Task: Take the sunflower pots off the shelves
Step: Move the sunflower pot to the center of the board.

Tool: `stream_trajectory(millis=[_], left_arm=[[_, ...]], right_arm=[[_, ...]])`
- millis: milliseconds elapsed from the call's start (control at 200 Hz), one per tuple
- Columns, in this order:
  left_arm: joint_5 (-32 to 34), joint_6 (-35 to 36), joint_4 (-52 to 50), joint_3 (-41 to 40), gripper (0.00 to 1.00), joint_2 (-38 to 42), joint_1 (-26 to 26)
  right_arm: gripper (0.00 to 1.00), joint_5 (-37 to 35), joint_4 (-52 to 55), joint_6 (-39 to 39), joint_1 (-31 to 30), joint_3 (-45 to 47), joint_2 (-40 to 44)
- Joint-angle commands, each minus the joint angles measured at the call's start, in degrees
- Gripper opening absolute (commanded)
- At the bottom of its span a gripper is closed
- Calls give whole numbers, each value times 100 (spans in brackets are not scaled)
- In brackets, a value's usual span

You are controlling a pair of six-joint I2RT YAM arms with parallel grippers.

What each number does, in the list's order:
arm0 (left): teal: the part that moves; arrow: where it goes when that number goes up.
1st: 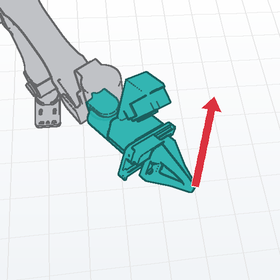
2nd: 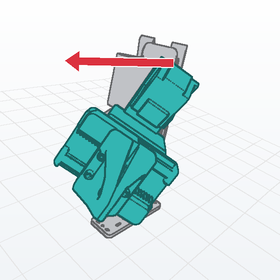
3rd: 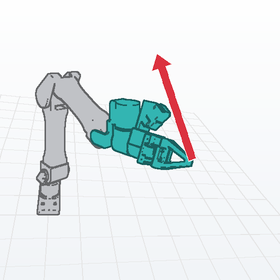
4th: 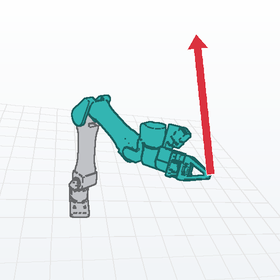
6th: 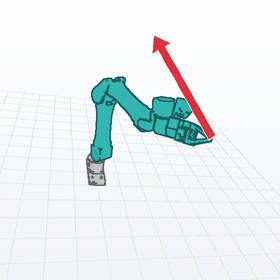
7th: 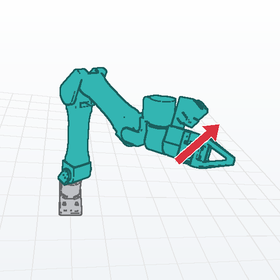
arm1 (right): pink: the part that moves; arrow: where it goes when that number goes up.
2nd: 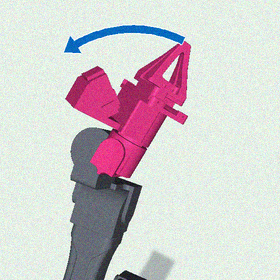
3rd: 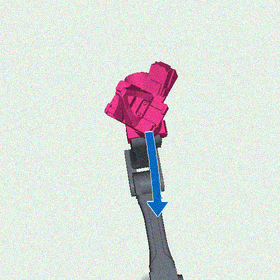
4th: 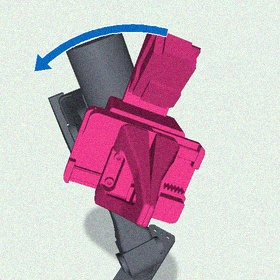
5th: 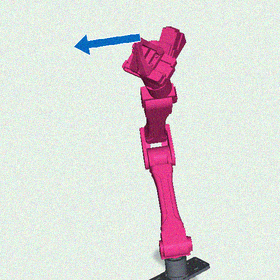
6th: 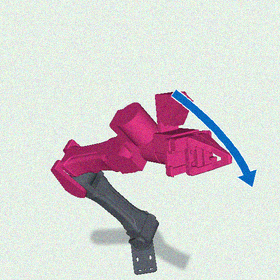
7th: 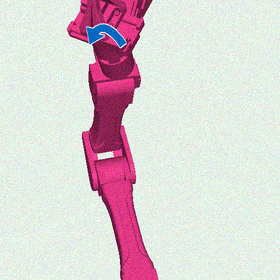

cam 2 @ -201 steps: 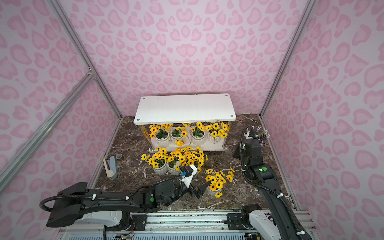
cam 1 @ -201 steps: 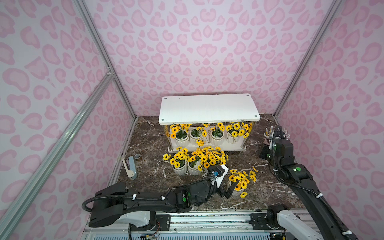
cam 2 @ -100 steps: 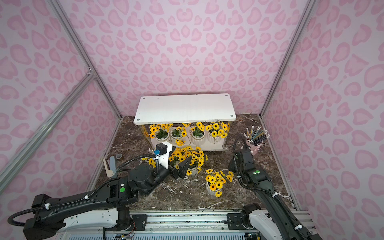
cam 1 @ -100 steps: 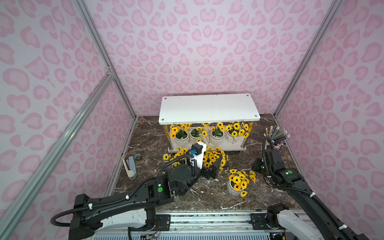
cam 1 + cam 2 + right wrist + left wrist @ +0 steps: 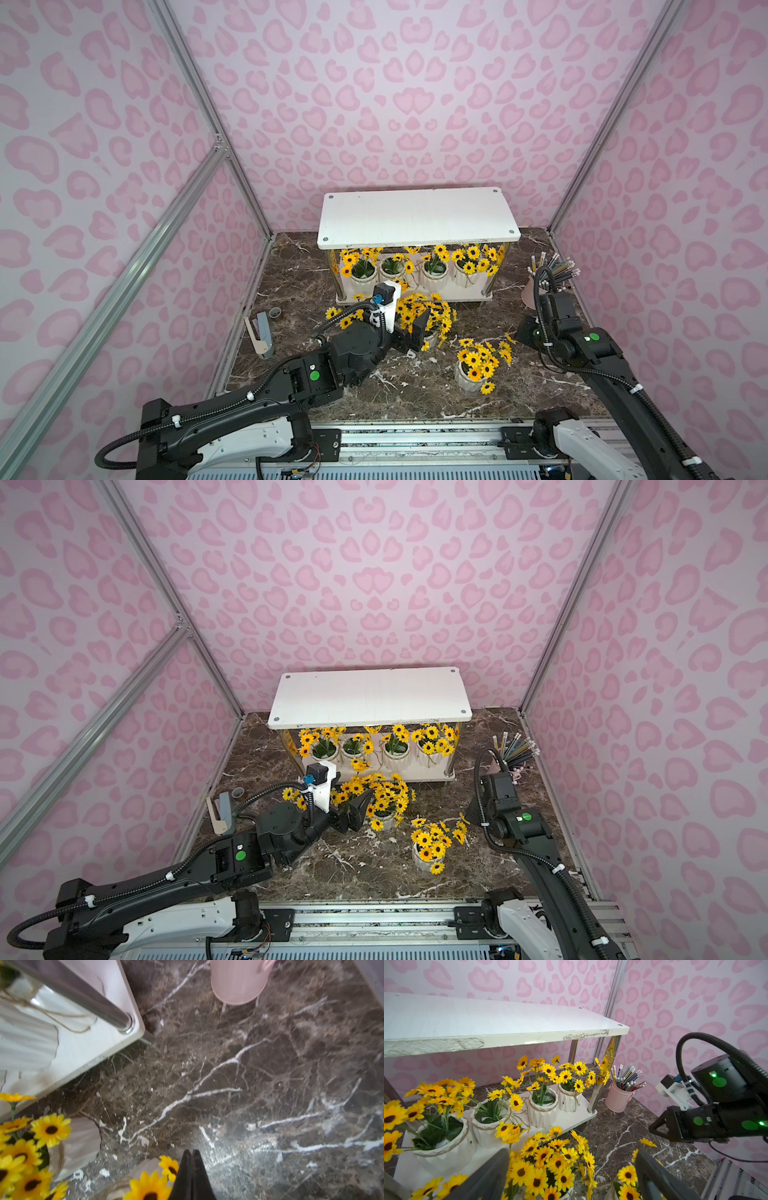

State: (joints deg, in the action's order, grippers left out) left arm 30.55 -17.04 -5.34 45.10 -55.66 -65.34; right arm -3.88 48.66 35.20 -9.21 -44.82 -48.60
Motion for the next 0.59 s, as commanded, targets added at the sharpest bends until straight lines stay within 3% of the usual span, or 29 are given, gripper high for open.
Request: stream_trajectory(millis=[0, 125, 350, 590], left_arm=[[-541, -334, 99, -68, 96, 15, 163], [-787, -393, 212, -160, 96, 15, 292], [-498, -344, 362, -316, 97, -7, 364], [-462, -351, 412, -309, 96, -144, 393]], right_arm=[[2, 557, 230, 314, -2, 108, 242], [2, 546, 176, 253, -49, 349, 34], [5, 764, -276, 257, -245, 783, -308], [7, 799, -902, 629, -1131, 978, -694]])
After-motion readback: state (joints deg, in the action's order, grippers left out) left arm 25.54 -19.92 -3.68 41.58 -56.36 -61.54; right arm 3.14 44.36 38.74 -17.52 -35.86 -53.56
